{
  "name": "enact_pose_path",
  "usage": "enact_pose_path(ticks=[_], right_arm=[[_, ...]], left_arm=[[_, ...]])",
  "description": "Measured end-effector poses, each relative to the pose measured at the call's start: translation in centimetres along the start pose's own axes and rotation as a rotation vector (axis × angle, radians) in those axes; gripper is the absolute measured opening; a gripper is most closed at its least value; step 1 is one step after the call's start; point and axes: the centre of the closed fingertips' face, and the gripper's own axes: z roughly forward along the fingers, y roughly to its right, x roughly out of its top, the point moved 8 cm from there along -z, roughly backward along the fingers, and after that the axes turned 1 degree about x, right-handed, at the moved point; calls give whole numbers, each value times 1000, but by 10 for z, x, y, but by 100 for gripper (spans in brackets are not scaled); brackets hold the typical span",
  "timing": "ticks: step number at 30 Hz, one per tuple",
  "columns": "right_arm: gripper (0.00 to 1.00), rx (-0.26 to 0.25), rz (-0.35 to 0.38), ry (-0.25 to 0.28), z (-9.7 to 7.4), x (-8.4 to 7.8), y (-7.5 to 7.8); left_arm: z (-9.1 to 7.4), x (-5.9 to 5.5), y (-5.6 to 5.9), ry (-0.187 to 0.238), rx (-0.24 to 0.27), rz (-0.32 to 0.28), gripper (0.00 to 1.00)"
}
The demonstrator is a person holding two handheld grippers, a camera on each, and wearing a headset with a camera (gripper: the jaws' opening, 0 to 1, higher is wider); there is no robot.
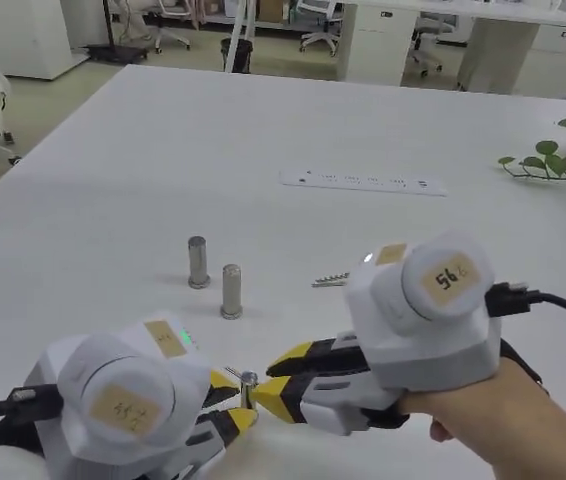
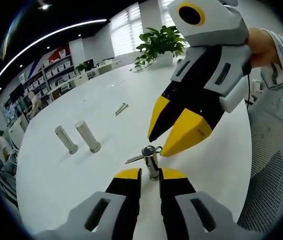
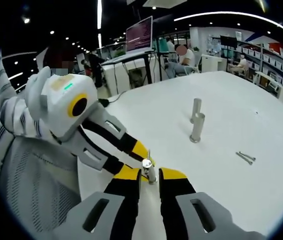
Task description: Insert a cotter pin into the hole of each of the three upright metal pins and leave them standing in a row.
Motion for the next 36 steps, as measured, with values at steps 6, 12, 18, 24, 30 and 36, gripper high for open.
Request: enact_pose_path(ticks=[6,12,18,24,30,36], right_arm=[[17,3,-15,0,4,3,0],[17,17,-27,-21,8,2,-1],[17,29,-40,-39,13,2,-3],[17,34,-81,-67,17,3,-4],[17,39,-90,-83,21,3,-2],[17,49,-92,-90,22,2,-1]], left_arm=[[-1,-3,-3,10,-12,-46,25],[-1,-4,2,21,-44,-59,38],[1,-4,5,33,-84,-113,51],[-1,2,4,62,-107,-132,74],[-2,8,2,117,-147,-204,89],[-6,14,-5,160,-156,-230,92]])
